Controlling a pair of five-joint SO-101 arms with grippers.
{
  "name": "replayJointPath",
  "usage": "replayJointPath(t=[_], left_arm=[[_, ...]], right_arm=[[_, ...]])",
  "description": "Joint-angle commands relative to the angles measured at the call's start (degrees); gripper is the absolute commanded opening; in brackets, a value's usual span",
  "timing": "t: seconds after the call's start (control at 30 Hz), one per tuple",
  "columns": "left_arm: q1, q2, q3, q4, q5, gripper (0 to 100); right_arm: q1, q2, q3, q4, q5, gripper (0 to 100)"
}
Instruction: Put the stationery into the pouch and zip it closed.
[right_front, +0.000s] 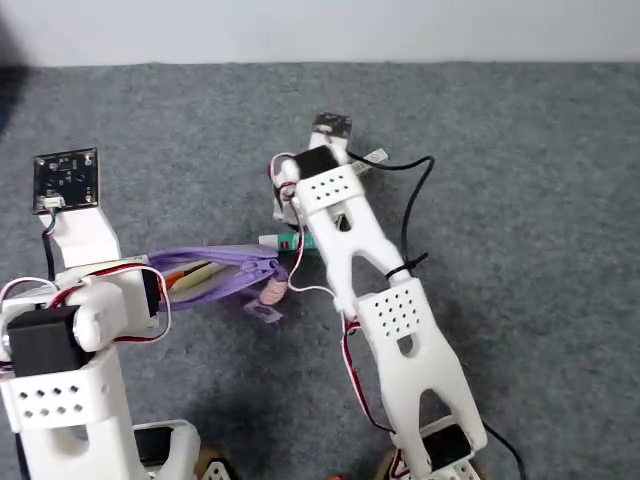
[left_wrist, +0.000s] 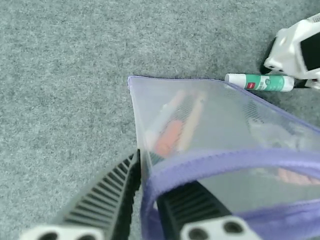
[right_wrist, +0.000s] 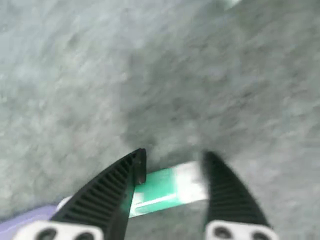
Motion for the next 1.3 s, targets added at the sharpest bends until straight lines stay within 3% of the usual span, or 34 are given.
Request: replayJointPath(t=[0.0, 0.1, 0.23, 0.33, 0.47, 0.53, 0.67, 0.87, 1.27], left_arm=[[0.0, -0.2, 0.0, -0.8, 0.7, 1], [0.0, -0.2, 0.0, -0.8, 0.7, 1], [0.0, -0.2, 0.0, -0.8, 0.7, 1], [0.0, -0.2, 0.0, -0.8, 0.7, 1], [0.0, -0.2, 0.0, -0.8, 0.7, 1], [0.0, -0.2, 0.0, -0.8, 0.7, 1], [0.0, -0.2, 0.0, -0.8, 0.7, 1], [0.0, -0.2, 0.0, -0.8, 0.7, 1], [-0.1, -0.2, 0.0, -0.8, 0.7, 1]], right_arm=[[2.7, -0.4, -4.7, -0.5, -0.4, 1.8], [5.1, -0.5, -8.6, 1.8, 2.4, 2.0], [6.2, -0.5, -15.2, 8.4, 15.2, 3.0], [6.4, -0.4, -19.0, 11.6, 30.9, 3.0], [7.2, -0.5, -22.3, 11.6, 57.3, 3.1], [7.1, -0.5, -22.5, 11.6, 64.7, 3.1], [6.2, -0.1, -22.2, 11.7, 70.3, 5.7], [3.4, -0.6, -15.6, 11.8, 76.0, 27.4], [-3.1, -7.3, -1.8, 11.8, 86.9, 27.8]])
